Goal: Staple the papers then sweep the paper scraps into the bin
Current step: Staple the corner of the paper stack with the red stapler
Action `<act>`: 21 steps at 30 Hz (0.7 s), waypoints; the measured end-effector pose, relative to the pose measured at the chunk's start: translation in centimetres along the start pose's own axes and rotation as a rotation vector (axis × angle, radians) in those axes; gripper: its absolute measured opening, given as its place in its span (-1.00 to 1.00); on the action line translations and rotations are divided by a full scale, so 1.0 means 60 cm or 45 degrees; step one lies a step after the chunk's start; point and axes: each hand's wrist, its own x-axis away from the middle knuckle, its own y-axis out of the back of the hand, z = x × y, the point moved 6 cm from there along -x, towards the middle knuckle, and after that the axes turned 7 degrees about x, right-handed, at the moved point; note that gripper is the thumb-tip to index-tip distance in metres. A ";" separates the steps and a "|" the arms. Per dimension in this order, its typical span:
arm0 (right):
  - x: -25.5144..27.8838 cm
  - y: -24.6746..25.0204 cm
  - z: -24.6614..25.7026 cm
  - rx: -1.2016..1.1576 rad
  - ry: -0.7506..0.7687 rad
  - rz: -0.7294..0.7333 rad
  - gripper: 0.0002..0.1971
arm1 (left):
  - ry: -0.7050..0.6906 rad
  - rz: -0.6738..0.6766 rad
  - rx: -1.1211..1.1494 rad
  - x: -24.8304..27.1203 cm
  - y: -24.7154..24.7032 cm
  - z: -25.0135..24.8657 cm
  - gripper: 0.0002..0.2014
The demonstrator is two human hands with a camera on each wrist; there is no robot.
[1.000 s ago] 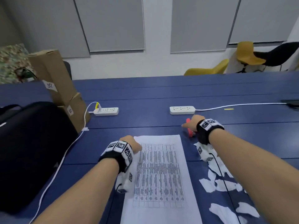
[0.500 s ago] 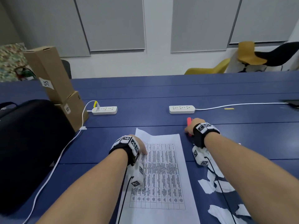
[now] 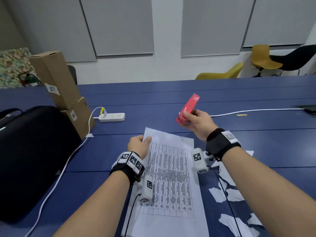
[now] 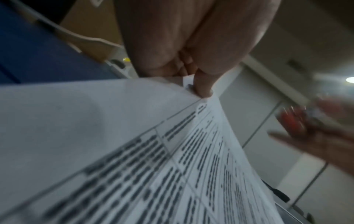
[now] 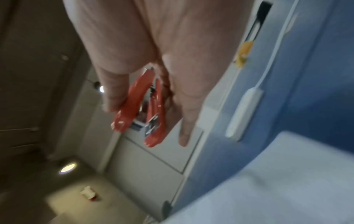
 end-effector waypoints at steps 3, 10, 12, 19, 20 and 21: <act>0.005 -0.065 0.023 0.147 0.152 0.136 -0.75 | -0.184 -0.073 0.055 0.015 0.001 -0.014 -0.67; 0.012 -0.119 0.017 0.554 0.205 0.332 -0.57 | -0.390 -0.171 0.118 0.042 0.017 -0.021 -0.67; 0.015 -0.121 0.012 0.637 0.200 0.368 -0.59 | -0.401 -0.159 0.133 0.045 0.017 -0.022 -0.66; 0.016 -0.127 0.003 0.751 0.209 0.447 -0.57 | -0.397 -0.112 0.109 0.051 0.011 -0.034 -0.56; 0.017 -0.130 0.003 0.753 0.218 0.450 -0.60 | -0.391 -0.113 0.113 0.053 0.011 -0.034 -0.54; 0.016 -0.131 0.002 0.761 0.227 0.444 -0.61 | -0.382 -0.117 0.115 0.053 0.012 -0.036 -0.52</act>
